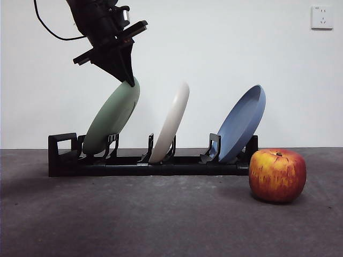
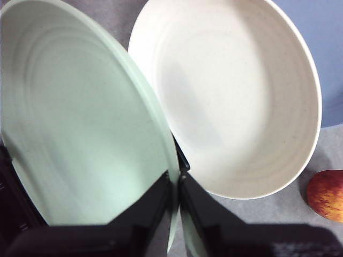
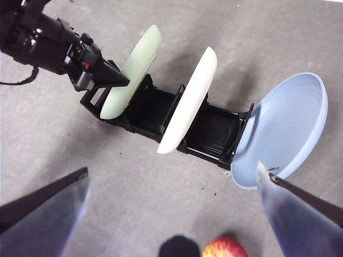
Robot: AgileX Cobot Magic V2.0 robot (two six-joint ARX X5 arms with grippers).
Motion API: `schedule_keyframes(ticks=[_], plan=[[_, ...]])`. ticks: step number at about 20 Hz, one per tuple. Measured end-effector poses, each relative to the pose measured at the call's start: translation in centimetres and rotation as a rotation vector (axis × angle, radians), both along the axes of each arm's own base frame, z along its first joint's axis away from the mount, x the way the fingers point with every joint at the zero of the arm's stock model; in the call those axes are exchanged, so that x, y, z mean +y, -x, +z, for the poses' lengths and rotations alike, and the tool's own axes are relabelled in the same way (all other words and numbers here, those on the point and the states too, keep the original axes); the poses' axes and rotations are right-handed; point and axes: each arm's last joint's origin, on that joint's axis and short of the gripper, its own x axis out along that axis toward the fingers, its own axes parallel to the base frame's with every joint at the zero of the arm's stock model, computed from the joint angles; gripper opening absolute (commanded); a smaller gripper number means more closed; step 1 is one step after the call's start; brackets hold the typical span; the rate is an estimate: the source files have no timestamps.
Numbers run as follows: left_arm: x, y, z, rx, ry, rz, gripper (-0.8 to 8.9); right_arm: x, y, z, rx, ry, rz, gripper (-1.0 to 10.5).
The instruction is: Take the green plate from the plate rack,put the plate on the table,take the apple from the table,put the apple in the plate
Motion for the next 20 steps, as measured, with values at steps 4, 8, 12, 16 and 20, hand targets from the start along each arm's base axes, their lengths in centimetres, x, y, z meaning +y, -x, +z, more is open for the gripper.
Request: schedule_keyframes(ticks=[4, 8, 12, 16, 20], plan=[[-1.0, 1.2, 3.7, -0.059, 0.026, -0.038, -0.09, 0.0, 0.0, 0.0, 0.0, 0.0, 0.0, 6.3], [-1.5, 4.6, 9.6, -0.152, 0.044, -0.11, -0.09, 0.0, 0.0, 0.0, -0.001, 0.002, -0.002, 6.3], [-1.1, 9.7, 14.5, -0.328, 0.004, -0.105, -0.09, -0.2, 0.2, -0.4, 0.031, 0.042, -0.022, 6.3], [0.5, 18.0, 19.9, -0.532, 0.032, -0.139, -0.09, -0.5, 0.4, -0.8, 0.057, 0.122, -0.054, 6.3], [3.4, 26.3, 21.2, -0.616, 0.034, -0.187, -0.09, -0.8, 0.7, -1.1, 0.085, 0.17, -0.078, 6.3]])
